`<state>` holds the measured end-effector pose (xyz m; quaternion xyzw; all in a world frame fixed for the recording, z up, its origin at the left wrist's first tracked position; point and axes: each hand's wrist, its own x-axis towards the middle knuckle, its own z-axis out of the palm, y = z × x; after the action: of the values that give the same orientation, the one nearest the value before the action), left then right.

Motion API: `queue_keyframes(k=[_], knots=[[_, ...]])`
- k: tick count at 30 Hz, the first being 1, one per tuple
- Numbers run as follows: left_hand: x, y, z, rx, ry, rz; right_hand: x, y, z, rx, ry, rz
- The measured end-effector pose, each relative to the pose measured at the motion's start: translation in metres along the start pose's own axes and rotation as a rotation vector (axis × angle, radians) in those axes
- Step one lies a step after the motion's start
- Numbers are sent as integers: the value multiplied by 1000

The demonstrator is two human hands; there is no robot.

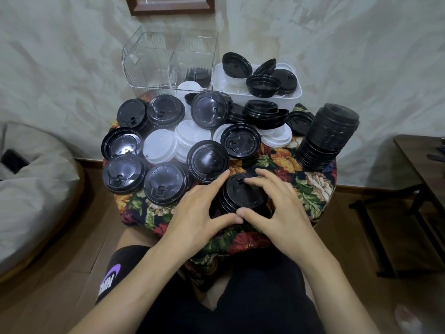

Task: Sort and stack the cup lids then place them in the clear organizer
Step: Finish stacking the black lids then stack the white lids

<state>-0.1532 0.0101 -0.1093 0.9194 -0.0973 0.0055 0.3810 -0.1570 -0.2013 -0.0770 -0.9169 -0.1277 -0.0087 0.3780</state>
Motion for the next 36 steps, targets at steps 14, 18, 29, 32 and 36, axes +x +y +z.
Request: queue_keyframes(k=[14, 18, 29, 32, 36], knots=[[-2, -3, -1, 48, -26, 50, 5, 17, -5, 181, -88, 43], [-3, -2, 1, 57, 3, 40, 6, 15, -5, 169, -103, 42], [-8, -6, -2, 98, 15, 52, 8, 17, 3, 176, -135, 86], [-6, -7, -3, 76, -19, 19, 9, 17, 7, 187, -115, 87], [-10, -11, -3, 56, -46, 18, 11, 20, 9, 204, -113, 94]])
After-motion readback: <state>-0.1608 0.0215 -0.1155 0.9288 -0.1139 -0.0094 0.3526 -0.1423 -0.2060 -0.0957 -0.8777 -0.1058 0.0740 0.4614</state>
